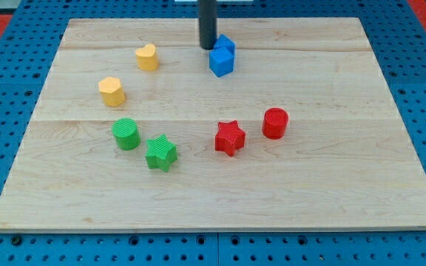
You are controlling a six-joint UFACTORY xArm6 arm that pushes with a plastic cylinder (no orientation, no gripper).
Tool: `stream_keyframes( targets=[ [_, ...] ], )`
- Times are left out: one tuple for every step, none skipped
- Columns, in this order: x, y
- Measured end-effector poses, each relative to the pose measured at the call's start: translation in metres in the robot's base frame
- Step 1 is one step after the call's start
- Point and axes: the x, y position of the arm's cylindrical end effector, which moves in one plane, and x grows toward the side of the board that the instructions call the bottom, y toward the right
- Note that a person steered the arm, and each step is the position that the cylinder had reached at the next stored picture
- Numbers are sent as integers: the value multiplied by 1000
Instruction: Move the blue cube to the top side of the red circle
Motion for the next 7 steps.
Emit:
stream_keyframes(
  targets=[
    [27,-13],
    [29,-40],
    [60,-16],
    [85,16],
    [61,17],
    [40,4],
    [32,63]
  ],
)
